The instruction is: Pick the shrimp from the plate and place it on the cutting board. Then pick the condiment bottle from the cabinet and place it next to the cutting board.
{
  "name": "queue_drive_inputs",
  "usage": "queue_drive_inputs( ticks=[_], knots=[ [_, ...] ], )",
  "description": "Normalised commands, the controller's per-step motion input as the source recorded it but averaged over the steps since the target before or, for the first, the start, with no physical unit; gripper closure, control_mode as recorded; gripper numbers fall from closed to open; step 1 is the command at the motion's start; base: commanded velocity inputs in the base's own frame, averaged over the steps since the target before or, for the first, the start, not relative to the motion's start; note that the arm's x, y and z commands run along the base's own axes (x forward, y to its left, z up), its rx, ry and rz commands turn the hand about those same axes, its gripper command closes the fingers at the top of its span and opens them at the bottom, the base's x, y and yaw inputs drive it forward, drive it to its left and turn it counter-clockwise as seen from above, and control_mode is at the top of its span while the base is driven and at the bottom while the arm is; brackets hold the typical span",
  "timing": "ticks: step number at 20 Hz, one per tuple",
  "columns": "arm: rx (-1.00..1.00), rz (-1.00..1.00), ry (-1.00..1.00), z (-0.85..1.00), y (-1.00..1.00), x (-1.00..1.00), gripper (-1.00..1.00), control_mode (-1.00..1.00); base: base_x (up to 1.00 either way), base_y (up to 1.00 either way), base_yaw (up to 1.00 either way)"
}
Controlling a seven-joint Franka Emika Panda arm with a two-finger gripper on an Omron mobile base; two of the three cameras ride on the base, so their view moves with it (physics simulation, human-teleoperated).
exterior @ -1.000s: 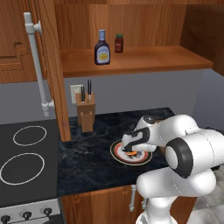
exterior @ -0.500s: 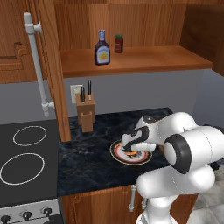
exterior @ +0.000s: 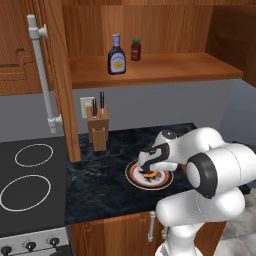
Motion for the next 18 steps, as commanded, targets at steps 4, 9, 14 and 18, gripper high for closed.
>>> queue_drive_inputs(
  ticks=[4,9,14,18],
  knots=[
    [0.0,0.0,0.0,0.0,0.0,0.0,1.0,-1.0,0.0,0.0,0.0],
    [0.0,0.0,0.0,0.0,0.0,0.0,1.0,-1.0,0.0,0.0,0.0],
    [0.0,0.0,0.0,0.0,0.0,0.0,1.0,-1.0,0.0,0.0,0.0],
    [0.01,0.0,0.0,0.07,0.0,0.0,1.0,-1.0,0.0,0.0,0.0]
  ],
)
